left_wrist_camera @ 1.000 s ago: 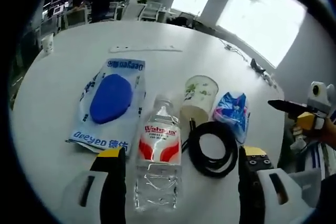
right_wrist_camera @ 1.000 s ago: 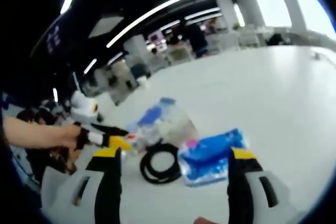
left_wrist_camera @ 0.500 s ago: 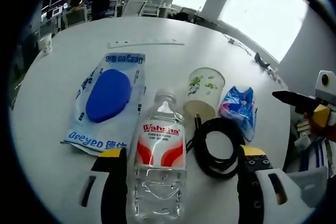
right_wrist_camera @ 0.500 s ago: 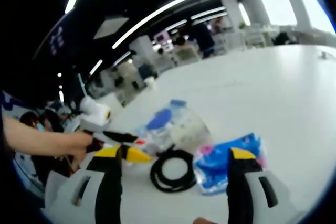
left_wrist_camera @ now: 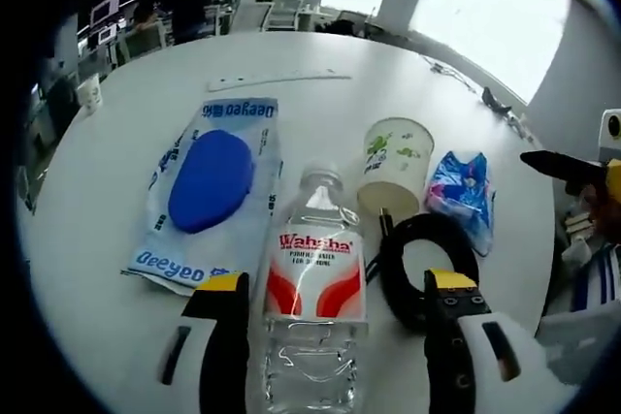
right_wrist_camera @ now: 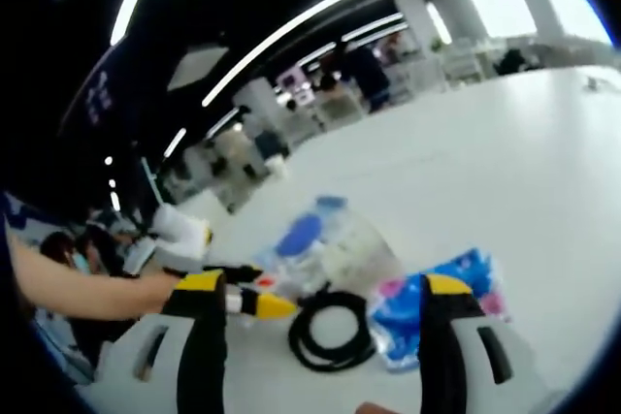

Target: Arrange the tabletop items into an orderly group along one side of the table until the central work area is clear of visible clutter.

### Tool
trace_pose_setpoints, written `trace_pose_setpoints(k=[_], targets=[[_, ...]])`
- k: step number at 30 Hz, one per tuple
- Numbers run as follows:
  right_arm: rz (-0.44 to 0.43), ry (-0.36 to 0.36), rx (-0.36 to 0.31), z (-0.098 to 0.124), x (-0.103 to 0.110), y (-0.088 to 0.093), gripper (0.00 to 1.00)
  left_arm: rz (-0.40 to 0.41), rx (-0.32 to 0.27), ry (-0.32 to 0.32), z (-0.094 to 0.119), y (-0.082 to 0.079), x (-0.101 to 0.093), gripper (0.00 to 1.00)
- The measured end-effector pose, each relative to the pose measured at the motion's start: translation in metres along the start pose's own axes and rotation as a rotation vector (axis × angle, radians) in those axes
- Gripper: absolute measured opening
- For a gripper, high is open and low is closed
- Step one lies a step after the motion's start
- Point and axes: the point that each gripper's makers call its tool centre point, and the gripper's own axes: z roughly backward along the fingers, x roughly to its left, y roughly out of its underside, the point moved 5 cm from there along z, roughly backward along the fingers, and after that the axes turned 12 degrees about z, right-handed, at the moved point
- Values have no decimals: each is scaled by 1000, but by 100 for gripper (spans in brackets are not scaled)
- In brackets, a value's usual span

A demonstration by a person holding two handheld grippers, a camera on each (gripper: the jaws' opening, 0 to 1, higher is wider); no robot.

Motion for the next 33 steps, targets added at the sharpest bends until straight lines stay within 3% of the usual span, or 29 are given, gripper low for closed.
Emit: trace_pose_setpoints(k=[4, 8, 12, 14, 21, 24, 26, 27, 33], targets=[[-30, -23, -28, -10, 7, -11, 78, 13, -8, -5, -2, -1, 1, 69], [-64, -59, -39, -22, 17, -16, 77, -63, 12, -38, -3, 2, 3, 64], [-70, -86, -42, -32, 26, -19, 77, -18, -3, -31, -3, 0, 6, 62], [-94, -100, -42, -37, 29, -19, 77, -64, 4, -54, -3, 1, 8, 59], [-180, -130, -46, -53, 37, -21, 77, -115, 2, -77, -6, 4, 6, 58], [-224, -141, -39, -60, 38, -22, 77, -124, -8, -79, -8, 5, 6, 52], [-245, -143, -25, -67, 39, -22, 77, -205, -9, -122, -6, 5, 10, 47], [-258, -142, -17, -71, 40, -22, 77, -169, -16, -99, -7, 7, 7, 46], [-282, -140, 39, -91, 44, -16, 74, -173, -61, -97, -5, 6, 6, 45]])
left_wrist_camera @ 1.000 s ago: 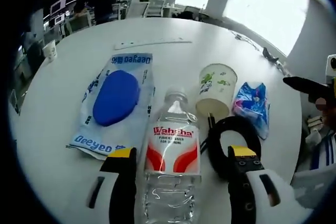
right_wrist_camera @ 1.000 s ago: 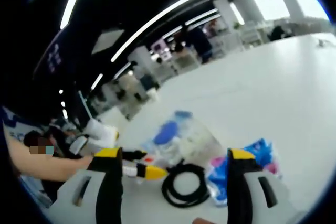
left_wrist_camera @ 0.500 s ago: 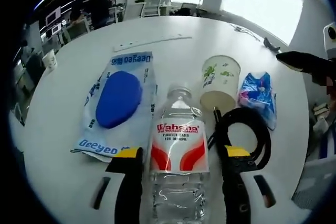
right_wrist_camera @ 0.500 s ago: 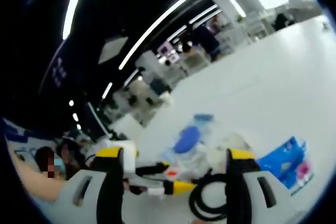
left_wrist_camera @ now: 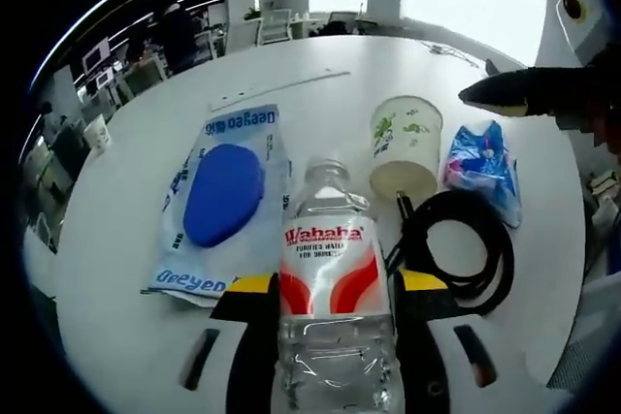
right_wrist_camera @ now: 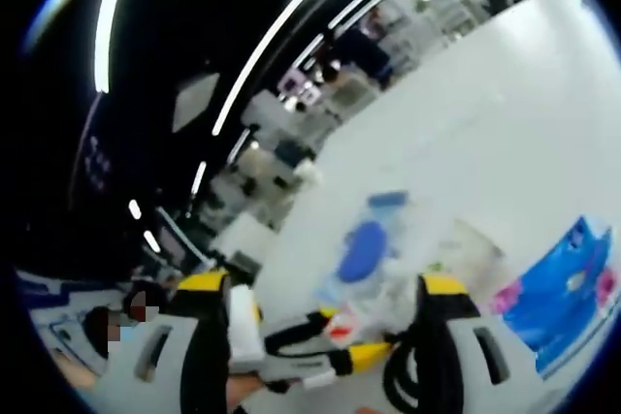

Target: Arrange the tabletop items into an orderly group along one side of the table until the central work area is clear of visible clutter.

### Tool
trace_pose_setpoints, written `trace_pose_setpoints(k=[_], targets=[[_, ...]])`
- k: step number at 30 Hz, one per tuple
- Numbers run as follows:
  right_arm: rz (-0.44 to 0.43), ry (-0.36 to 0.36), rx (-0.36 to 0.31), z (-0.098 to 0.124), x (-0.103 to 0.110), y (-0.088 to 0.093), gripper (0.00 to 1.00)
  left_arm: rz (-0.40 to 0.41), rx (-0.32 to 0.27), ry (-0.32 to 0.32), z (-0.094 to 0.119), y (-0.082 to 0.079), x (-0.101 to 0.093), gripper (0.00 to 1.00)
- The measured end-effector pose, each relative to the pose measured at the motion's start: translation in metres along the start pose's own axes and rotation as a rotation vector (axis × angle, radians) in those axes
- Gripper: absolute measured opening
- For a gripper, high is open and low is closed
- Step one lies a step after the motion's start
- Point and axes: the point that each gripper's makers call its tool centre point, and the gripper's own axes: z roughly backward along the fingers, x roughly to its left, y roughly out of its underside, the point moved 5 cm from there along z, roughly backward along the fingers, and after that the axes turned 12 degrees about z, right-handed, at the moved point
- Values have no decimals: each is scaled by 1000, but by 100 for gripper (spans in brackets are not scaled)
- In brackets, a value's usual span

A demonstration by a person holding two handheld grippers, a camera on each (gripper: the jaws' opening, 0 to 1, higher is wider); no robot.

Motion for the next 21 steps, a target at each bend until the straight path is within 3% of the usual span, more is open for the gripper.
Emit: trace_pose_setpoints(k=[5, 7, 12, 17, 21], targets=[[-14, -5, 59, -20, 3, 9, 74, -25, -40, -9, 1, -2, 0, 43], [-32, 3, 80, -26, 3, 11, 73, -74, -81, -29, 5, -8, 2, 41], [-110, 33, 126, -45, 2, 16, 71, -62, -70, -12, 4, -7, 3, 40], [-165, 115, 212, -64, -2, 25, 69, -66, -84, -18, 4, -7, 2, 41], [-220, 189, 231, -75, -14, 28, 67, -66, -89, -16, 3, -7, 3, 41]])
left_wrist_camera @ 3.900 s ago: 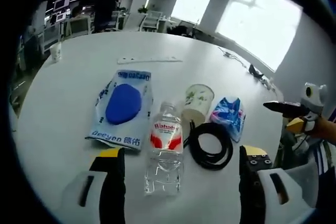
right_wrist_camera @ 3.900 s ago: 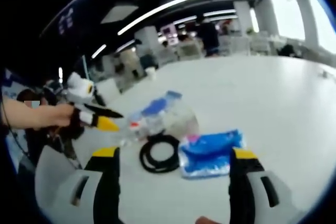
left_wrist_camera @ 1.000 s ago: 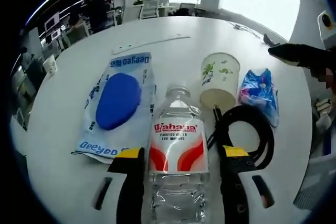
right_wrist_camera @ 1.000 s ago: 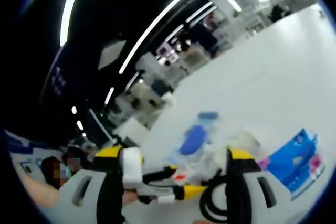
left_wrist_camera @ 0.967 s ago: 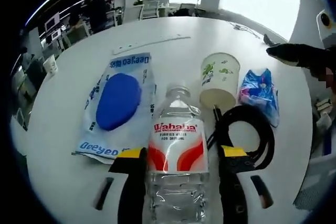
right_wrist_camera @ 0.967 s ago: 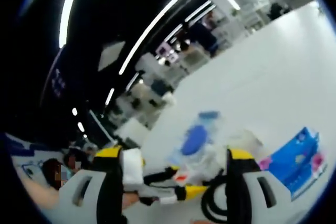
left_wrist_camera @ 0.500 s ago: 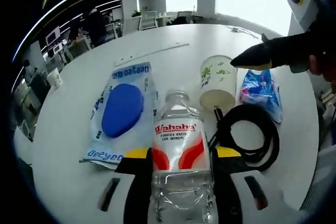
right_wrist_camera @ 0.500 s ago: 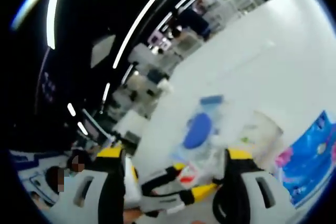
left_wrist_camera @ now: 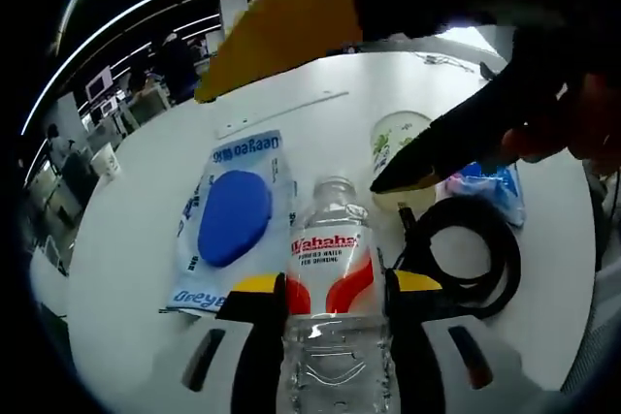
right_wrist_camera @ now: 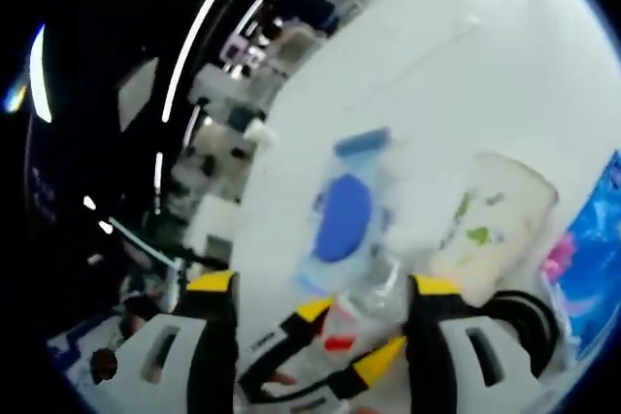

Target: Arrange the tabletop items into an orderly group along one side of the table until the central work area is clear of visible clutter.

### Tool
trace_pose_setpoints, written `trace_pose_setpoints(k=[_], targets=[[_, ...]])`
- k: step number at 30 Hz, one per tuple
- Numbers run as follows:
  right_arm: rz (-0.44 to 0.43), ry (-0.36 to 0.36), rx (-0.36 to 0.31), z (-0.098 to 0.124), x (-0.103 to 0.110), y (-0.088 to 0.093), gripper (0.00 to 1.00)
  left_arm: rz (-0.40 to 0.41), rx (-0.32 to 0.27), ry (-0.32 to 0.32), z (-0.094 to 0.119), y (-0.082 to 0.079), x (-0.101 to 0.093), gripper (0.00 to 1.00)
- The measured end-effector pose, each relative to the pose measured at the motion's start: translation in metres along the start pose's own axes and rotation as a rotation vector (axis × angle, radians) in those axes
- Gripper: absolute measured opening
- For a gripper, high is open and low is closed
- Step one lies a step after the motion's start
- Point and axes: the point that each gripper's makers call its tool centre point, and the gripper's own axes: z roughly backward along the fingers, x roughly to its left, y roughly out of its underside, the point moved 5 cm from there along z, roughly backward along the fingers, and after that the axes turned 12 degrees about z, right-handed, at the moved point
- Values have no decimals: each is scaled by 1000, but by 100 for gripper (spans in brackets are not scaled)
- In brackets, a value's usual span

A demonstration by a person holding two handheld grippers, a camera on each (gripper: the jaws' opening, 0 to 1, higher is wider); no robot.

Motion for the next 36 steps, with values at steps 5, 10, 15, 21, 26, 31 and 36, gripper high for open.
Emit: trace_pose_setpoints(k=[5, 10, 15, 21, 26, 31, 36], targets=[[-48, 49, 25, -15, -9, 1, 64, -6, -9, 1, 0, 0, -1, 41], [-82, 76, 35, -26, -16, 4, 60, -5, -19, 8, 0, 1, 0, 41], [-51, 134, 30, -30, -21, 10, 53, -6, -35, 11, 1, 1, -1, 41], [-33, 187, 13, -36, -28, 13, 38, 37, -61, 16, 2, 0, 2, 41], [-93, 233, -41, -34, -35, 12, 28, 29, -75, 23, 2, 0, 1, 41], [-147, 188, -79, -35, -38, 11, 23, 61, -92, 24, 4, 0, 2, 40], [-201, 159, -130, -33, -42, 12, 20, 69, -89, 36, 5, 1, 2, 40]])
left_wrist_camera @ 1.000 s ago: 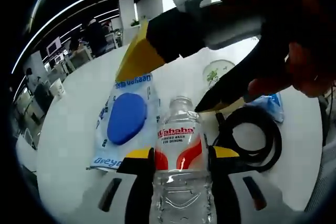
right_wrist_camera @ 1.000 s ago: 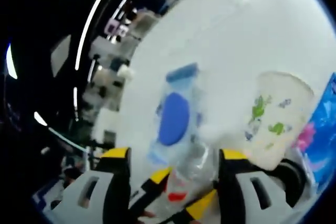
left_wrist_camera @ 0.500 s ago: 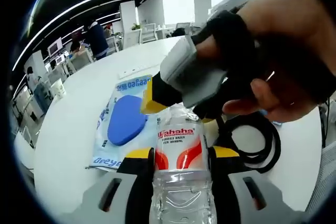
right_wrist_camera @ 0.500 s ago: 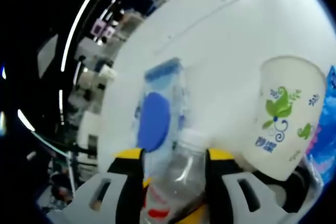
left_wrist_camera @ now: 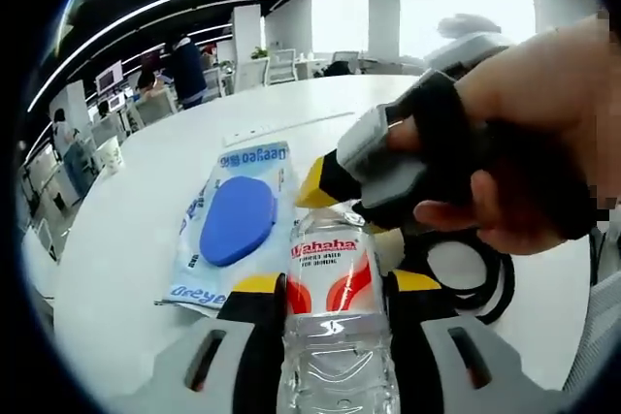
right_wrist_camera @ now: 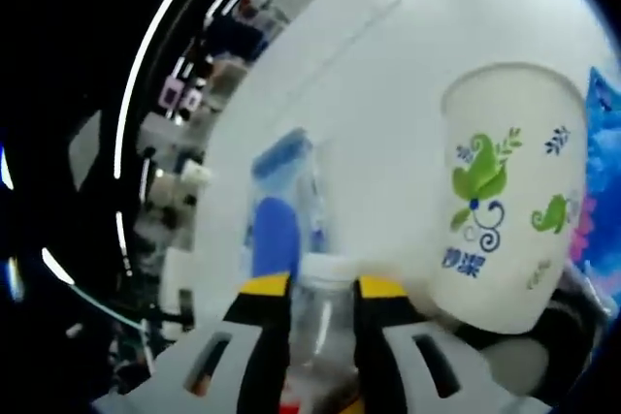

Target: Arrange the tabletop items into an orderly group along one side of the table until the central work area is clear of visible clutter.

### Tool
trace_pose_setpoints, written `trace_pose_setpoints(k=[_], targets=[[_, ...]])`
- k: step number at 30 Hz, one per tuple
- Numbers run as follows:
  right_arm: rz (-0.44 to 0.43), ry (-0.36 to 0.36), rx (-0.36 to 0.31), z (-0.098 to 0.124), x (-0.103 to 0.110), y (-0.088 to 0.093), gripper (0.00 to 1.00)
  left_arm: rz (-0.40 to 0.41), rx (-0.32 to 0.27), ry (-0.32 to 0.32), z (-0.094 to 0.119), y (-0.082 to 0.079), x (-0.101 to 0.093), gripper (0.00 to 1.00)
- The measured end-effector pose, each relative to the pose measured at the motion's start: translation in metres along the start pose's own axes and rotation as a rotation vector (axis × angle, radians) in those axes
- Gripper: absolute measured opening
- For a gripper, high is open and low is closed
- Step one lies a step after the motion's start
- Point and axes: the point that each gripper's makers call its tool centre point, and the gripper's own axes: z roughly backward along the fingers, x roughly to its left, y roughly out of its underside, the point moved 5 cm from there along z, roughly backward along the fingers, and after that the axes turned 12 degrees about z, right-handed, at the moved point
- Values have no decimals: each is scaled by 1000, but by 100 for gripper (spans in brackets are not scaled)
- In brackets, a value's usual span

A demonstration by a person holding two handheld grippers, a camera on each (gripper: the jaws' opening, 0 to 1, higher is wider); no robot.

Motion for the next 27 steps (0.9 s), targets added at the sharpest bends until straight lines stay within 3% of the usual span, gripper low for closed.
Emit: trace_pose_setpoints(k=[8, 12, 19, 27], targets=[[-1, -82, -61, 7, 4, -1, 18, 28, -13, 7, 7, 1, -1, 38], [46, -127, -79, 12, 13, -2, 17, 41, -24, 10, 14, 0, 0, 37], [226, -262, -140, 34, 38, 2, 17, 86, -62, 15, 33, 1, -1, 36], [411, -350, -189, 59, 62, 14, 16, 111, -96, 8, 54, 6, -1, 35]])
